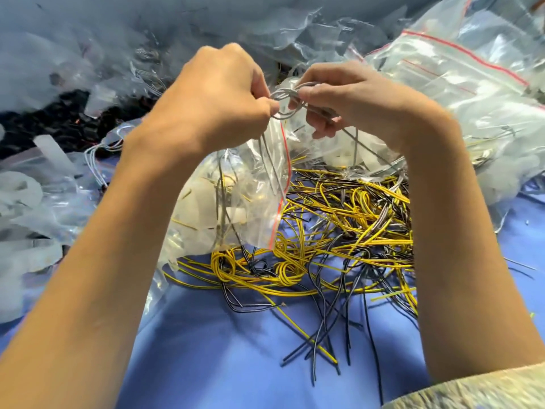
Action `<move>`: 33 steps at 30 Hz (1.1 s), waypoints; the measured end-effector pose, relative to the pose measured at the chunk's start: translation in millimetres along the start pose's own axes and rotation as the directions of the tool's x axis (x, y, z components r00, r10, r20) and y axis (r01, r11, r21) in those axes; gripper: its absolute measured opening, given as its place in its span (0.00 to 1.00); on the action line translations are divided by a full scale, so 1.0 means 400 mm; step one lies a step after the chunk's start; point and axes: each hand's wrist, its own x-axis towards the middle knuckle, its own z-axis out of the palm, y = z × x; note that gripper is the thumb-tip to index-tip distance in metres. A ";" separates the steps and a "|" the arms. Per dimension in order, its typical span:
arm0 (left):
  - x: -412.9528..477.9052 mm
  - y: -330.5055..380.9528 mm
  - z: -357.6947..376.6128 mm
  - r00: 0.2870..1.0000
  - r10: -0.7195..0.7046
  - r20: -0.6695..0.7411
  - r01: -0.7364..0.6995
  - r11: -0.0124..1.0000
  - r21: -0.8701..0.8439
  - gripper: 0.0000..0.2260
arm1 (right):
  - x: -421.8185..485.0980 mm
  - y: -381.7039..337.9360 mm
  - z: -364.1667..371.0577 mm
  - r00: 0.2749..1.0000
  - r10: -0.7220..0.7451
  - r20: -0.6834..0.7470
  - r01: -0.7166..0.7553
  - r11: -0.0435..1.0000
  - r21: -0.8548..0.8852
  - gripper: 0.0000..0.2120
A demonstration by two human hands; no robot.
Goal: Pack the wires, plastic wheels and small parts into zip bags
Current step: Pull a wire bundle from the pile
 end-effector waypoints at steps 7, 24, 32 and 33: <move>0.003 0.011 0.025 0.981 -0.005 0.192 0.047 0.976 -0.211 0.12 | -0.003 0.012 -0.018 0.997 -0.025 -0.078 0.024 1.000 -0.006 0.05; 0.008 0.007 0.046 0.986 -0.025 0.164 0.073 0.952 -0.296 0.18 | -0.006 0.030 0.001 0.967 -0.001 0.256 -0.021 0.997 0.081 0.14; 0.014 -0.042 0.013 0.941 -0.085 0.328 -0.001 0.967 0.255 0.22 | 0.003 0.029 0.002 0.990 0.007 0.140 0.012 0.991 -0.135 0.12; 0.013 -0.040 0.021 0.931 -0.085 0.355 -0.009 0.967 0.255 0.23 | 0.005 0.028 0.004 0.992 0.008 0.125 0.011 0.989 -0.150 0.14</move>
